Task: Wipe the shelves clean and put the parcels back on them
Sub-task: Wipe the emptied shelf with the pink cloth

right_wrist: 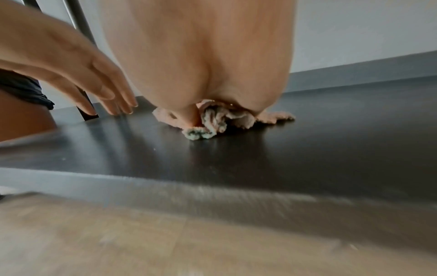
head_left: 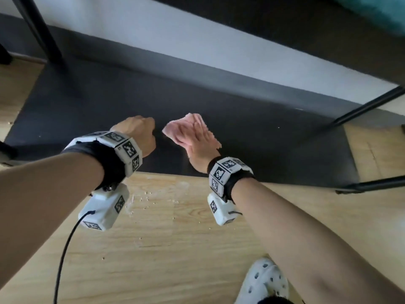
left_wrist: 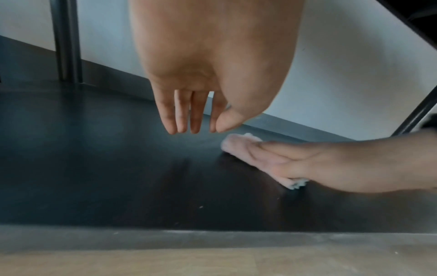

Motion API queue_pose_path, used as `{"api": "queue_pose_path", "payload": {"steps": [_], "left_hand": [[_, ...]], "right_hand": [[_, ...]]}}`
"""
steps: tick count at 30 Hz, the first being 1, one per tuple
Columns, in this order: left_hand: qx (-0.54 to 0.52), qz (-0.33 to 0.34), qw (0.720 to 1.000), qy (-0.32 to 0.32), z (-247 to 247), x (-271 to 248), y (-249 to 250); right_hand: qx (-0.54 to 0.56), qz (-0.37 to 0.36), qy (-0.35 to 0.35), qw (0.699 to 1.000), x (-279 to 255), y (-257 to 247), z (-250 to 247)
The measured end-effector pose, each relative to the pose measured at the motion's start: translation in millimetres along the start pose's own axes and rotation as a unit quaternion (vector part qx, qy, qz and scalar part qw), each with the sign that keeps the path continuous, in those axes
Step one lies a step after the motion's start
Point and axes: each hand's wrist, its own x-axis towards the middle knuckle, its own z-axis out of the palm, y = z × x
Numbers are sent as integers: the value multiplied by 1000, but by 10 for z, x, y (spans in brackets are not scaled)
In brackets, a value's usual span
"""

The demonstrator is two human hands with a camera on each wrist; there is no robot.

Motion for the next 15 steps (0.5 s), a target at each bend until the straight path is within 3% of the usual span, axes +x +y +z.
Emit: {"api": "queue_pose_path", "payload": {"steps": [4,7,9,13,15], "left_hand": [[-6,-15,1000,19,23,101,170],[-22,-36,999,27,59,136,229],[-29,-44,998,34,72,111,261],[-19,-51,998,31,45,41,292],[-16,-62,998,28,46,15,315]], "right_hand": [[-32,-27,-39,998,537,26,-118],[-14,-87,33,996,899,182,-334],[-3,-90,41,995,1073,494,-508],[-37,13,59,997,965,1432,-642],[-51,58,58,995,646,1598,-659]]}}
